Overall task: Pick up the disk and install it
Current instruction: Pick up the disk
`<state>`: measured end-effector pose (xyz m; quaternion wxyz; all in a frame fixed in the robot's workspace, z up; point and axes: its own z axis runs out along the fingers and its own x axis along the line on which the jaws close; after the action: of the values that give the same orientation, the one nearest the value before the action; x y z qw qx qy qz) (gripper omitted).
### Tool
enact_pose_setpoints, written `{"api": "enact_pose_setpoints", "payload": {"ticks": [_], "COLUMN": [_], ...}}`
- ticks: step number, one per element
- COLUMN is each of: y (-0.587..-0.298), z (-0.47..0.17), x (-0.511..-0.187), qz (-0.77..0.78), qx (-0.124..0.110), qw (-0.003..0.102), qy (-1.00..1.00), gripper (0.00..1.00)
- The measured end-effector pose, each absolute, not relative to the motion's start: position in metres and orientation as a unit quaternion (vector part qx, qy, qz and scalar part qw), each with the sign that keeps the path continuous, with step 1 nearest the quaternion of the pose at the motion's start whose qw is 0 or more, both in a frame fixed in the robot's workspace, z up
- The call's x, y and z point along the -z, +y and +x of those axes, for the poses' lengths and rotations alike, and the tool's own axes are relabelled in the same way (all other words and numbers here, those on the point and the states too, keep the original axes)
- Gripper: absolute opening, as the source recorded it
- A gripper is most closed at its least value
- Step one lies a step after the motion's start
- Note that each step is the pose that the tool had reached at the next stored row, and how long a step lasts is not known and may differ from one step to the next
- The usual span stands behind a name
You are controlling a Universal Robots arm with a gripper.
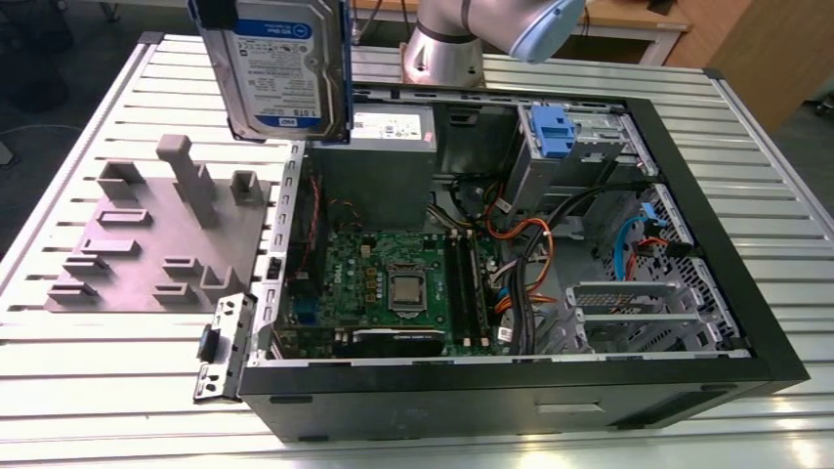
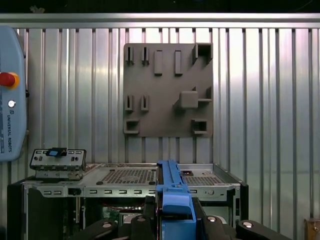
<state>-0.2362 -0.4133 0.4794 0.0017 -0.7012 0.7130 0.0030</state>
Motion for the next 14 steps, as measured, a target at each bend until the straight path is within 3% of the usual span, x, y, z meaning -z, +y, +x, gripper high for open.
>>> {"api": "enact_pose_setpoints", "payload": {"ticks": [14], "y": [-0.4181], "z": [-0.2349], "x": [-0.4793], "qz": [-0.701], "qx": [-0.003], "qw": [0.002], "qy": [0.713], "gripper": [0.36]}}
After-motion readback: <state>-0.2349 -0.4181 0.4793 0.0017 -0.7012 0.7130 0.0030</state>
